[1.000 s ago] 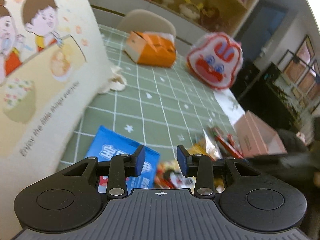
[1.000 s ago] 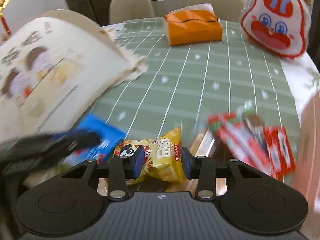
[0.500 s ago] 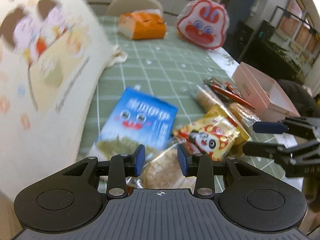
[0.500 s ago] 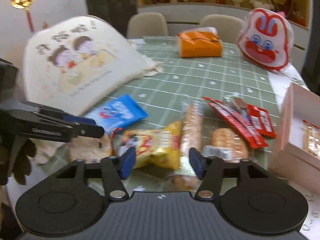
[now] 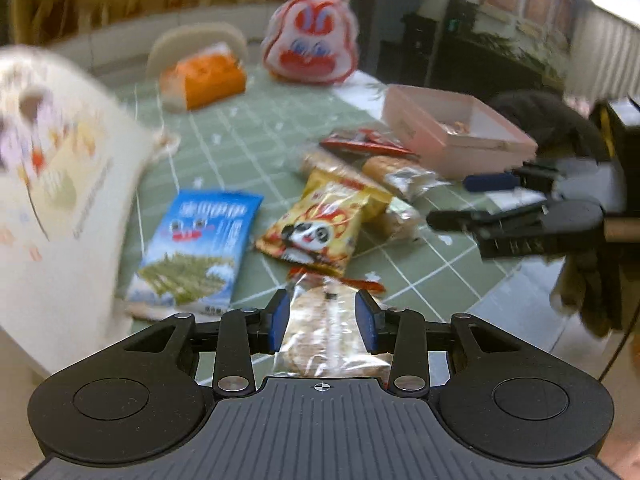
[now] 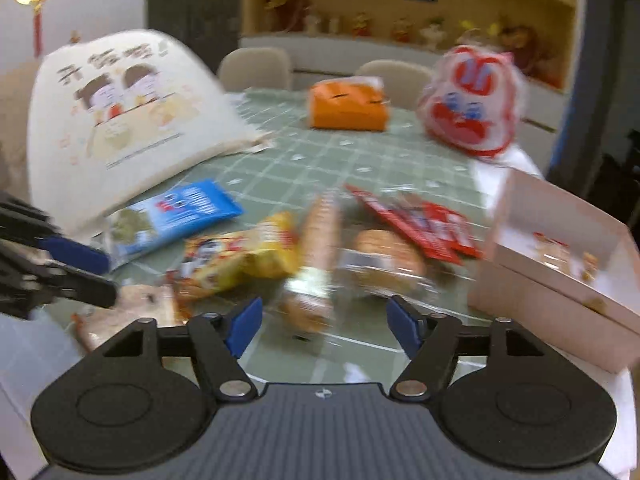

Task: Organize snacks
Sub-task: 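Grasp the round cracker packet with the left tool, then lift the cracker packet with the left tool while the right grasps the seaweed packet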

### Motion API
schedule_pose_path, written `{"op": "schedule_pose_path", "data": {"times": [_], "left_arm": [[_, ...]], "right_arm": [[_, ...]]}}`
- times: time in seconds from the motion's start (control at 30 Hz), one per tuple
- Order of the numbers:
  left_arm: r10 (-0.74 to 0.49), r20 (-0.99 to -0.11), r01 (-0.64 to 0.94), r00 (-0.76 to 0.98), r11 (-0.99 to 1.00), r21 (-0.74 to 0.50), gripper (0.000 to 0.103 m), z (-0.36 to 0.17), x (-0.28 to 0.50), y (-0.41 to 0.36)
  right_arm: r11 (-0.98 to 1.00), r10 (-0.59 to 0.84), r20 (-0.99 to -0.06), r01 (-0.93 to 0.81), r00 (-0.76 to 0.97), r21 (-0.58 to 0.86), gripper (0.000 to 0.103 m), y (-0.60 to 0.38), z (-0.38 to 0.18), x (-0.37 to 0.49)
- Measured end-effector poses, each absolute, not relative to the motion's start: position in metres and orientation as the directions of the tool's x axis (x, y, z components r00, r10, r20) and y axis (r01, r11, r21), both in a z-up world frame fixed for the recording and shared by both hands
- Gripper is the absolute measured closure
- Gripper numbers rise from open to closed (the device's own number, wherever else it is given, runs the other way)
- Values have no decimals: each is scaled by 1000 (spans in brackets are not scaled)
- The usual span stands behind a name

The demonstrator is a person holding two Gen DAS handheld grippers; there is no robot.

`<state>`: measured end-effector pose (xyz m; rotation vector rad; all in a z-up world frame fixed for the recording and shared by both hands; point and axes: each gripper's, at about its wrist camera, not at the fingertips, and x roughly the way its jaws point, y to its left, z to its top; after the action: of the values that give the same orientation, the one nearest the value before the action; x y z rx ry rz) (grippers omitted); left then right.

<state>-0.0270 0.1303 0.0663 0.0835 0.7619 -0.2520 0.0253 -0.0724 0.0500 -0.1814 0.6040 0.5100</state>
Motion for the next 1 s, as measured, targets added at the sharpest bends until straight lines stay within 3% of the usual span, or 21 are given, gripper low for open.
{"op": "schedule_pose_path", "data": {"times": [0.07, 0.17, 0.37, 0.47, 0.6, 0.87, 1.0], "left_arm": [[-146, -706, 285, 693, 955, 81, 62, 61, -33, 109], [-161, -757, 347, 633, 934, 91, 61, 48, -29, 90], [-176, -764, 373, 621, 923, 91, 34, 37, -28, 71], [-172, -754, 340, 634, 938, 72, 37, 40, -27, 73], [-60, -735, 260, 675, 952, 161, 40, 43, -24, 79], [-101, -775, 226, 624, 972, 56, 30, 38, -2, 100], [-119, -788, 220, 605, 975, 22, 18, 33, 9, 110]], "right_arm": [[888, 382, -563, -460, 733, 3, 31, -87, 47, 24], [924, 338, -537, -380, 773, 35, 30, -106, 38, 23], [942, 327, -530, -317, 783, 113, 30, -135, 14, 16], [939, 343, -510, -305, 789, 161, 25, -145, 15, 14], [934, 358, -495, -310, 791, 180, 25, -149, 14, 11], [919, 393, -471, -345, 790, 189, 22, -148, 15, 6], [914, 405, -460, -350, 790, 203, 19, -150, 15, 4]]}}
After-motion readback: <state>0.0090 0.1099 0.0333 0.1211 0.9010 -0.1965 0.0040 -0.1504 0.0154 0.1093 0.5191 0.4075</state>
